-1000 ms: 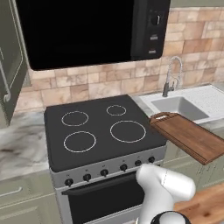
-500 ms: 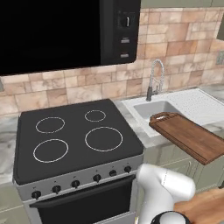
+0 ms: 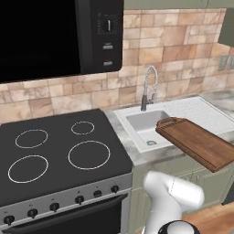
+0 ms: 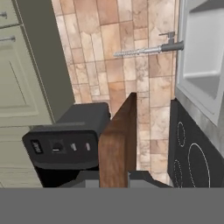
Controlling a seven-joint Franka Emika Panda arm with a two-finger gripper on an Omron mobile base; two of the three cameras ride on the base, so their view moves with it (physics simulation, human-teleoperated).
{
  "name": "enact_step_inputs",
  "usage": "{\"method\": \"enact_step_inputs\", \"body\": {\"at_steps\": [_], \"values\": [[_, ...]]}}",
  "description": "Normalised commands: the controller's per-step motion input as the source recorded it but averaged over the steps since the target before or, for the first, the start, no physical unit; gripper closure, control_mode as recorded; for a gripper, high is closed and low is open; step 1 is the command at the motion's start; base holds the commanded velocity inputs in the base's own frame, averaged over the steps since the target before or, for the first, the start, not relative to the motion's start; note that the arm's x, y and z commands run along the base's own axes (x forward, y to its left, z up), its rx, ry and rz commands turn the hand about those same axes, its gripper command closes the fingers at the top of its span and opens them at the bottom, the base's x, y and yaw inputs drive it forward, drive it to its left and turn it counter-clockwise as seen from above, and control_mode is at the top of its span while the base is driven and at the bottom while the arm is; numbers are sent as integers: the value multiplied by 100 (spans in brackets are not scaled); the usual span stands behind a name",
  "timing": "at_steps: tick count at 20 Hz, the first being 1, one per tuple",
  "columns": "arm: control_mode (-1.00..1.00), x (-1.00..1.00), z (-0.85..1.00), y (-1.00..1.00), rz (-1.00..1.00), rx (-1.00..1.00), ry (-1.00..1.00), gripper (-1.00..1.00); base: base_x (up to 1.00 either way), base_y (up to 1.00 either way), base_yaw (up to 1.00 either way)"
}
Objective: Move the cutting board and knife to the sink. Then move spray from the cabinet to the counter.
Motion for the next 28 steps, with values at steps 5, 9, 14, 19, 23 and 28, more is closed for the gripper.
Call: {"method": "enact_step_inputs", "body": {"at_steps": [5, 9, 14, 19, 23, 28], "values": [[100, 0, 0, 0, 0, 0, 0, 100, 7, -40, 0], [100, 0, 0, 0, 0, 0, 0, 100, 20, -35, 0], [100, 0, 0, 0, 0, 0, 0, 100, 10, -19, 0], [100, 0, 0, 0, 0, 0, 0, 100, 0, -1, 0], [100, 0, 0, 0, 0, 0, 0, 100, 0, 0, 0], [100, 0, 0, 0, 0, 0, 0, 100, 0, 0, 0]]}}
